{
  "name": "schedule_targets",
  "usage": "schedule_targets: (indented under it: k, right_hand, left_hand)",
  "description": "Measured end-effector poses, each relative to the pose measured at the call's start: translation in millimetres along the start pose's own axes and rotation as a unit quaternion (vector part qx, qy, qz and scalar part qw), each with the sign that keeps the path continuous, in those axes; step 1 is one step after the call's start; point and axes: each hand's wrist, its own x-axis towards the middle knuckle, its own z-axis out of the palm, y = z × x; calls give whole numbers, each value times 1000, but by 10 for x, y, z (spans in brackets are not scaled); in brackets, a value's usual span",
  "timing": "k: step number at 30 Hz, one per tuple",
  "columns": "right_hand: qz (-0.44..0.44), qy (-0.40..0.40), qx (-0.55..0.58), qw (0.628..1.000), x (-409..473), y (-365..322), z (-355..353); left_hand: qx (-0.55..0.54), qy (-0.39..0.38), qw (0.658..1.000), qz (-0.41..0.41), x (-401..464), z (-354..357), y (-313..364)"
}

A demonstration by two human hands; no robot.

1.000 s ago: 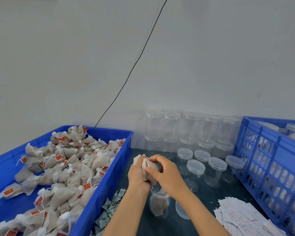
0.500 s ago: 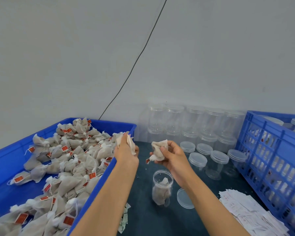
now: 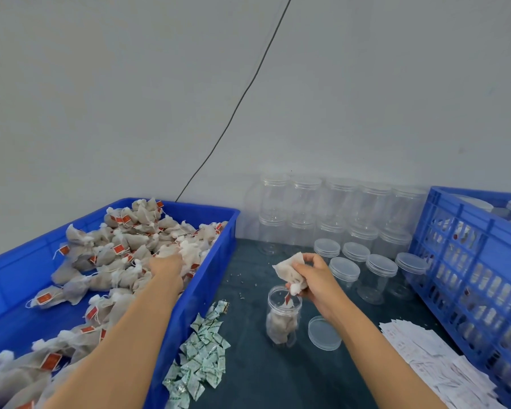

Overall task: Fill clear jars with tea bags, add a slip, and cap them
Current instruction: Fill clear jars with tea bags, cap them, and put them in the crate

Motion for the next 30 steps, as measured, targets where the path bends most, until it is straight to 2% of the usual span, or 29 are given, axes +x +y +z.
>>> schedule_targets:
  k: [4,7,9,11,13,15,18,20,22,24,26,28,30]
  right_hand:
    - [-42,28,-126,991,-13,-34,-57]
    - [-103,26,-219,970,-39,-95,-80]
    - [-150,8,-263,953,-66,-134,-81]
    - [-176,-27,-274,945,-90,-158,-65]
    - [-188,-60,-309,930,-96,-159,-34]
    - [-194,-84,-394,895,-77,-137,-19]
    - [-196,-110,-477,850,-68,-91,-3]
    - [-222,-94,-489,838,-51,-65,-17]
    - [-239,-83,-458,852,-63,-62,-31]
    - [-252,-73,-410,874,-65,-62,-60]
    - [-279,-28,-425,860,-67,-53,-117]
    - [-285,1,-479,830,-83,-44,-200]
    - [-250,-35,-512,821,-115,-45,-254]
  left_hand:
    - [205,4,979,-20,8,40,-22]
    - [411,41,909,62,-151,121,102]
    - [490,63,856,155,-312,210,161]
    - [477,21,834,277,-518,336,190]
    - [436,-91,818,365,-735,456,142]
    - [459,-172,777,394,-889,537,10]
    - [526,-224,727,380,-973,629,-249]
    - [531,-232,727,368,-988,667,-395]
    - [529,-203,731,380,-1002,682,-475]
    - [548,-178,715,395,-1022,693,-514]
    - [568,-162,699,404,-1053,706,-520]
    - [597,-156,666,420,-1082,735,-491]
    - [644,-175,612,424,-1105,770,-439]
